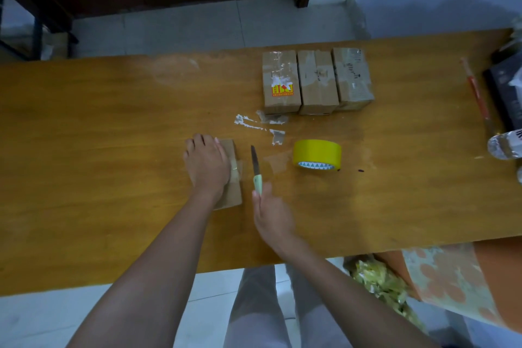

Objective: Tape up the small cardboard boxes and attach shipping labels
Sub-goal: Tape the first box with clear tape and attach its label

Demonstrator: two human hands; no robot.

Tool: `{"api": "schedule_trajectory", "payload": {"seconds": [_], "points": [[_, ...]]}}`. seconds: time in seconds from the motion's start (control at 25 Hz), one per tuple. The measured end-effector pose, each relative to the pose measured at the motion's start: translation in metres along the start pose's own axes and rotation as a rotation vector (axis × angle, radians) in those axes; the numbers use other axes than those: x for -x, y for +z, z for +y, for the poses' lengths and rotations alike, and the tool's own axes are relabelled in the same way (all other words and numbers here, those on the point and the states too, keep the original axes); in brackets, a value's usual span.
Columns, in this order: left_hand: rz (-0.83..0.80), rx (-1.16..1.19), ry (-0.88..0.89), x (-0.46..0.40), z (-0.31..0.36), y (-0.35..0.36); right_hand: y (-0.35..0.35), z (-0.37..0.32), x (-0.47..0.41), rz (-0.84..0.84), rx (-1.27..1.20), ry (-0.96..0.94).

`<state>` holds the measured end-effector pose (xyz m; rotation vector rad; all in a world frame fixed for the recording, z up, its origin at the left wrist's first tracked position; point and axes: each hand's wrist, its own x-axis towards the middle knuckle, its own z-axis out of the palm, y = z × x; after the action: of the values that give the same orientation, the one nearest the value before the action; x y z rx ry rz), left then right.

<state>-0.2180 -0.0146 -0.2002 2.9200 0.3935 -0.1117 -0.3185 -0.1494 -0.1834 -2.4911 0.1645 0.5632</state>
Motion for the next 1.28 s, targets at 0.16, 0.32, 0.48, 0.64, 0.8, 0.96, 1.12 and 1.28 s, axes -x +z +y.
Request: {"api": "schedule_trajectory", "payload": {"seconds": [0.16,0.32,0.48,0.64,0.8,0.96,1.12,1.28], "points": [[0.004,0.008,-0.007,-0.001,-0.003,0.001,0.016,-0.008,0.009,-0.023,0.021,-0.022],[0.002,-0.009,-0.023,-0.001,-0.003,0.002,0.018,-0.009,0.006,-0.018,0.071,0.006],[0.025,0.025,-0.018,0.0,-0.002,0.001,0.02,0.0,0.007,-0.046,0.074,0.002],[0.041,0.028,-0.013,0.0,-0.002,0.002,0.026,0.002,0.006,-0.053,0.109,-0.015],[0.044,0.005,-0.013,-0.002,-0.001,0.004,0.03,-0.001,0.001,-0.039,0.148,0.003],[0.057,-0.002,-0.001,-0.002,-0.002,0.003,0.031,0.0,-0.006,-0.073,0.123,-0.026],[0.071,0.023,0.007,-0.001,-0.002,0.004,0.031,-0.001,-0.004,-0.072,0.123,-0.019],[0.078,0.049,0.003,0.0,-0.002,0.004,0.029,0.0,-0.008,-0.073,0.147,-0.033]]}}
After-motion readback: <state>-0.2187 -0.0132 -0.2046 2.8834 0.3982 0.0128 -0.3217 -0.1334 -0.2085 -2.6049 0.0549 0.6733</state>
